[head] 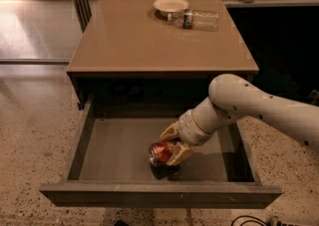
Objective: Place coke can into top drawer
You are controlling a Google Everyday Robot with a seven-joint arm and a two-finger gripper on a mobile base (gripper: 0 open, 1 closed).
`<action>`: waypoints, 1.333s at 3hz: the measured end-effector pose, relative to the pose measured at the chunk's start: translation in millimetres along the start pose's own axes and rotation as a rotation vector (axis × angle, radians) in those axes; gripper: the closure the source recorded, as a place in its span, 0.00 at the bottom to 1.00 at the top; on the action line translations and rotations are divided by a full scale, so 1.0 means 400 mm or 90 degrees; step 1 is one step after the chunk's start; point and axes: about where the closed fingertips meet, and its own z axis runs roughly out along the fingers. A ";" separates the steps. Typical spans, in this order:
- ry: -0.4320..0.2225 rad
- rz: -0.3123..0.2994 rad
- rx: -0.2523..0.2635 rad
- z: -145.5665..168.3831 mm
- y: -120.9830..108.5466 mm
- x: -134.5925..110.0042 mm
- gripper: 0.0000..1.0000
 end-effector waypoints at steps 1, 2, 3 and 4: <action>0.001 0.002 -0.002 0.010 0.000 0.005 1.00; 0.014 0.039 0.021 0.040 -0.009 0.069 1.00; 0.016 0.044 0.028 0.044 -0.015 0.077 1.00; 0.016 0.044 0.028 0.044 -0.015 0.077 0.81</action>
Offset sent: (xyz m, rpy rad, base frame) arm 0.0307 -0.0323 -0.0667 -0.0328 0.0047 -0.1969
